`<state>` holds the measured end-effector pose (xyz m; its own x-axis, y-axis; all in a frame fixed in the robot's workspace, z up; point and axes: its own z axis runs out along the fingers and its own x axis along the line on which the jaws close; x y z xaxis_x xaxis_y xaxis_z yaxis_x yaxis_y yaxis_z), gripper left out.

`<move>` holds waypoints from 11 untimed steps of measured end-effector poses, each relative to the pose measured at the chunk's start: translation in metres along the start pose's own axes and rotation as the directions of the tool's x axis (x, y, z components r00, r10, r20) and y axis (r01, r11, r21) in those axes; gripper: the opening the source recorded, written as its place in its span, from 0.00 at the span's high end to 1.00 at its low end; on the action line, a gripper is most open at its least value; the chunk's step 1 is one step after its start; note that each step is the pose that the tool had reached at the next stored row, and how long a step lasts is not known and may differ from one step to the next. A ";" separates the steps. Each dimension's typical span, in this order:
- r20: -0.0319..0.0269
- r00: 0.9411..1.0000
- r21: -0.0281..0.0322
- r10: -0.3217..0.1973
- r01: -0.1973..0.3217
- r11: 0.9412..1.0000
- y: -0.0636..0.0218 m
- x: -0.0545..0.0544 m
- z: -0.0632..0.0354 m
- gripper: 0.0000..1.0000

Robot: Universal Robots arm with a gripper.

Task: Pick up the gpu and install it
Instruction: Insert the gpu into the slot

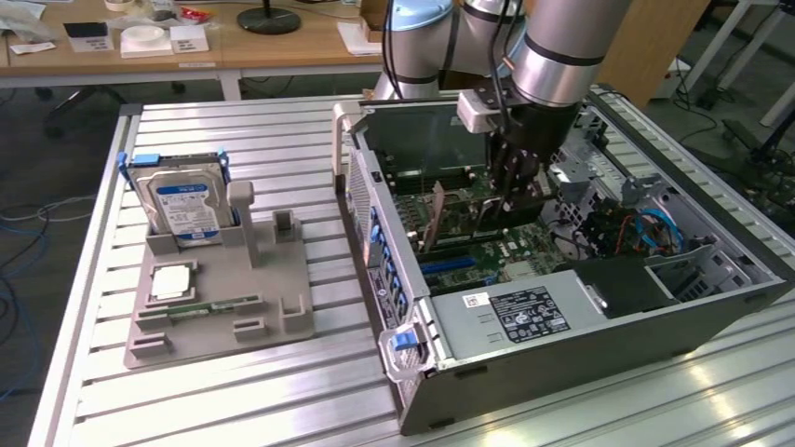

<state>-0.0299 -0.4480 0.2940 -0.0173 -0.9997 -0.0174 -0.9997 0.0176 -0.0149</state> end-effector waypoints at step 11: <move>0.000 1.000 0.000 0.000 0.000 1.000 0.0013 0.000 0.0047 0.73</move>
<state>-0.0311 -0.4480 0.2893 -0.0174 -0.9997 -0.0175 -0.9997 0.0176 -0.0152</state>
